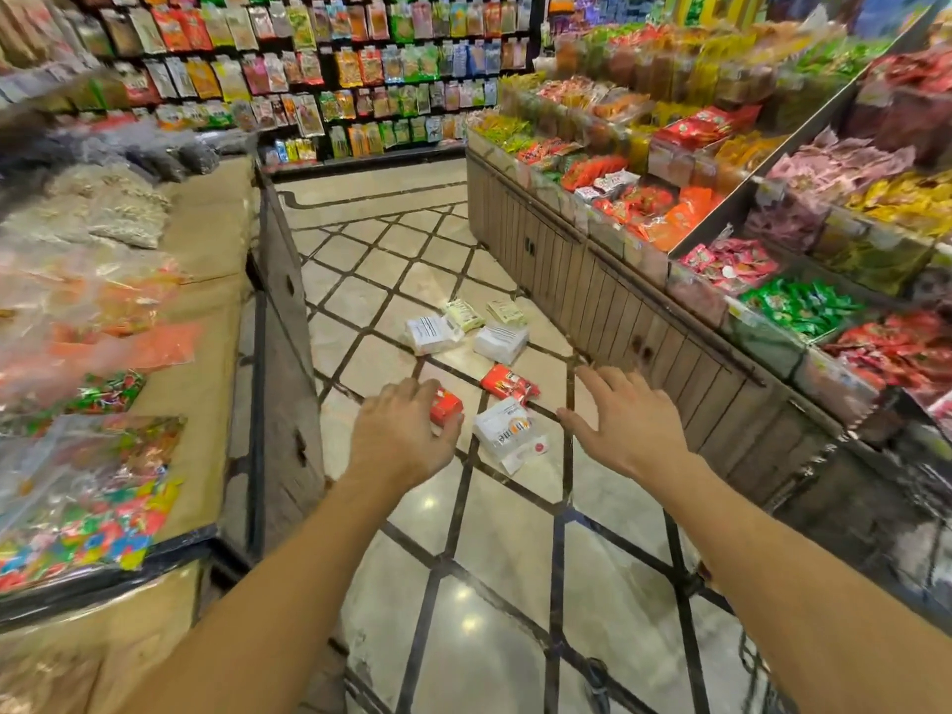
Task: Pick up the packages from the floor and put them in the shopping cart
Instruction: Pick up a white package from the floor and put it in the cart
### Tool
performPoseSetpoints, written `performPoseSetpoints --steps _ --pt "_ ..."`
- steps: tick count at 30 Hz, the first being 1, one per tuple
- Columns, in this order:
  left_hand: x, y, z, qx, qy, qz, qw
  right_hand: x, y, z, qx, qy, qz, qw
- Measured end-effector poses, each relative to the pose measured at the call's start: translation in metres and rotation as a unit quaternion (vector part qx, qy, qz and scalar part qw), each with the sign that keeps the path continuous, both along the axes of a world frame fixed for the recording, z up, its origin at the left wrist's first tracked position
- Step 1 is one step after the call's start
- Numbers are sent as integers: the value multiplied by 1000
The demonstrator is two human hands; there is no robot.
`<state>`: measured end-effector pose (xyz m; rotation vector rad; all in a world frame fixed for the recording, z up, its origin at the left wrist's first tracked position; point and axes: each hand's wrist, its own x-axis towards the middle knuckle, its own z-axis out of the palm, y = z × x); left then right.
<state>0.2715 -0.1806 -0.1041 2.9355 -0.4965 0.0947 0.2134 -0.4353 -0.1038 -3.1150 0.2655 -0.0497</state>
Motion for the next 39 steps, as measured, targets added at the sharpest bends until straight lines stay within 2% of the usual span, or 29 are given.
performPoseSetpoints --steps 11,20,26,34,39 --pt "202 -73 -79 41 1 -38 998 194 -73 -54 -12 45 3 999" --pt "363 -128 -126 10 98 -22 995 369 -127 -76 -11 98 3 995" --pt "452 -172 -150 0 105 -24 994 458 -170 -111 4 109 18 994" --pt "558 -244 -228 1 132 -1 991 580 -236 -203 40 153 68 985" --pt "601 -289 -302 -2 136 47 990 639 -271 -293 43 191 101 975"
